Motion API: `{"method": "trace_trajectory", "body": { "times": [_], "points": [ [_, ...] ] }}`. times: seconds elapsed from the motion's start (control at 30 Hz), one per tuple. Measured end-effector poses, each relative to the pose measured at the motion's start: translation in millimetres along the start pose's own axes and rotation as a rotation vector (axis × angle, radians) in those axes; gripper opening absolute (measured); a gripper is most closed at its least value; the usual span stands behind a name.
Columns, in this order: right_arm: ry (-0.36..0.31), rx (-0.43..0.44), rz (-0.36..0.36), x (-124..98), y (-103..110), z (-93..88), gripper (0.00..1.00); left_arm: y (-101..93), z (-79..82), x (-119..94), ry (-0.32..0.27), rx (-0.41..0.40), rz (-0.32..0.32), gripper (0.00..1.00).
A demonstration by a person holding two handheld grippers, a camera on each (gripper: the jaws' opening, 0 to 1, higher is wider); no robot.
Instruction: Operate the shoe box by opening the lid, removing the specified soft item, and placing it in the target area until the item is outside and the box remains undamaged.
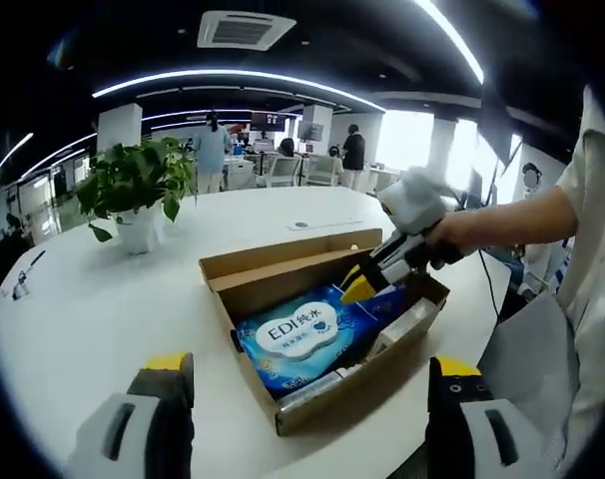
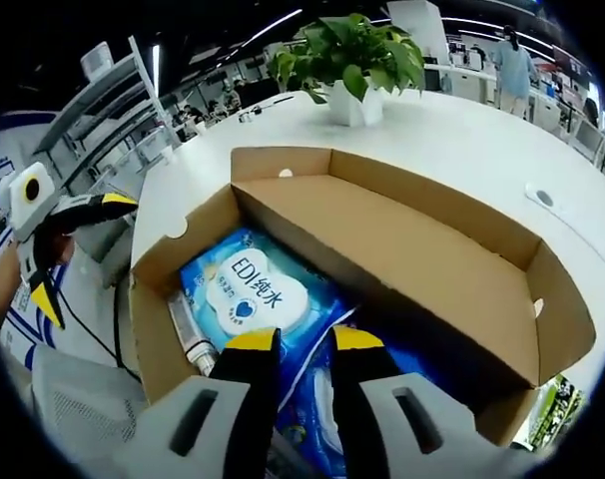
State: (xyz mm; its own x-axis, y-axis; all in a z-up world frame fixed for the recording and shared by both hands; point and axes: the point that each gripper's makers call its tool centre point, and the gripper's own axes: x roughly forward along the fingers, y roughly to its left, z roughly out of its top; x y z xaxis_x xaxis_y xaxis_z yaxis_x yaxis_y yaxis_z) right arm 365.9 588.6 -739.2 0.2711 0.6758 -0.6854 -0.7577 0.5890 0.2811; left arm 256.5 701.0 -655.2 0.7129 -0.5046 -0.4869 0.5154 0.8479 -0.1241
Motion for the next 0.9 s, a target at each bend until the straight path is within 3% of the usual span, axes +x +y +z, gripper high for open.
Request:
{"method": "trace_trajectory", "body": {
  "times": [0.17, 0.33, 0.5, 0.9],
  "points": [
    [0.015, -0.009, 0.011, 7.9, 4.7, -1.7, 0.17, -0.7, -0.8, -1.8, -0.005, -0.004, 0.003, 1.0],
    [0.026, -0.016, -0.011, 8.5, -0.8, -4.7, 0.06, -2.1, -1.3, -1.8, 0.003, 0.001, 0.005, 0.99],
    [0.025, -0.037, -0.017, 5.5, 1.5, -4.9, 0.05, -1.9, 0.6, 0.0, 0.002, 0.004, 0.008, 0.98],
    [-0.028, -0.067, -0.043, -11.3, 5.3, 7.6, 0.01, -0.6, 1.0, 4.2, 0.011, 0.01, 0.006, 0.97]
  ]
}}
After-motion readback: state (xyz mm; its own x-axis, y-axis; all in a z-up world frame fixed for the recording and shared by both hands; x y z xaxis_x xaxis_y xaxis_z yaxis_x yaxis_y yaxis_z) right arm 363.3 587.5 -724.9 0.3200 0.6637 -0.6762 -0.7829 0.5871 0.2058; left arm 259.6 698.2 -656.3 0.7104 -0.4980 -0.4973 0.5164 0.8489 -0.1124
